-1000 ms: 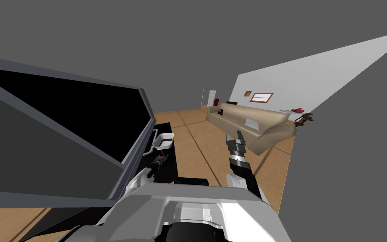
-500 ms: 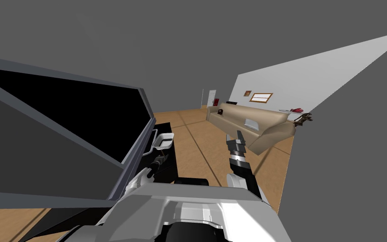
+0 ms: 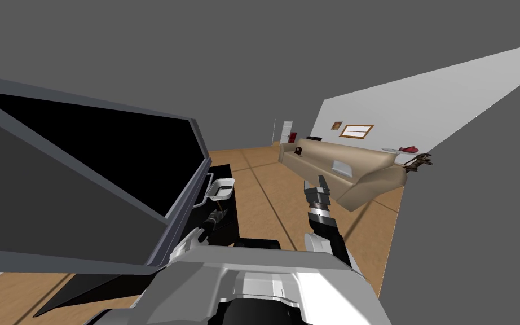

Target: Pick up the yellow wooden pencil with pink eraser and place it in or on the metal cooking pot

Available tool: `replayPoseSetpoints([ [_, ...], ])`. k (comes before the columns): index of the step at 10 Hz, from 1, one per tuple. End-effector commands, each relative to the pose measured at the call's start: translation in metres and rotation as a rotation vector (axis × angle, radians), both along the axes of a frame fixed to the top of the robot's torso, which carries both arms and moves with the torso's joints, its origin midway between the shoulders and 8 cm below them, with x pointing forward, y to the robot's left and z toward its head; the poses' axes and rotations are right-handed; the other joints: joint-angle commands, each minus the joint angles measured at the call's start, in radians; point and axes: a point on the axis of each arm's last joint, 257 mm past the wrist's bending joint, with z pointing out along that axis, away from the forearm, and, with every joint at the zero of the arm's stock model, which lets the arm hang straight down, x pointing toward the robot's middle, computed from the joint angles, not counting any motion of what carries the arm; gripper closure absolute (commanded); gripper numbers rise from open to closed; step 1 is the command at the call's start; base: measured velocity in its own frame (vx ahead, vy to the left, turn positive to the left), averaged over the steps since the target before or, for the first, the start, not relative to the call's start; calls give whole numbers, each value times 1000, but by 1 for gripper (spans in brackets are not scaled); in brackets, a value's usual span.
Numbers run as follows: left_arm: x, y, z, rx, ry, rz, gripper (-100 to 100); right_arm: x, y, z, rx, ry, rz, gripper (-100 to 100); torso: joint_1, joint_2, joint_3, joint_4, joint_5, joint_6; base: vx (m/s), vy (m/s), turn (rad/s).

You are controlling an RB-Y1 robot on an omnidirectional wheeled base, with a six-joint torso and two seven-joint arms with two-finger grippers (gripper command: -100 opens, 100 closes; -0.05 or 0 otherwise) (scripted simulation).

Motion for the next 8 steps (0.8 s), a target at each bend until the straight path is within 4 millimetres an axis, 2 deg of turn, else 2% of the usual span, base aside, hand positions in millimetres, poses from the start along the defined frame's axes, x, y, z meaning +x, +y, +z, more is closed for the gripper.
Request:
replayPoseSetpoints([
  [1,0,0,0,0,0,0,-100,0,0,0,0,0,0,0,0,0,0,0,0,0,-4,5,-14],
  [6,0,0,0,0,0,0,-100,0,0,0,0,0,0,0,0,0,0,0,0,0,-1,1,-2],
  [8,-10,-15,-8,0,1,-23,-100,0,0,0,0,0,0,0,-2,-1,-1,0,0,0,29,-36,105],
])
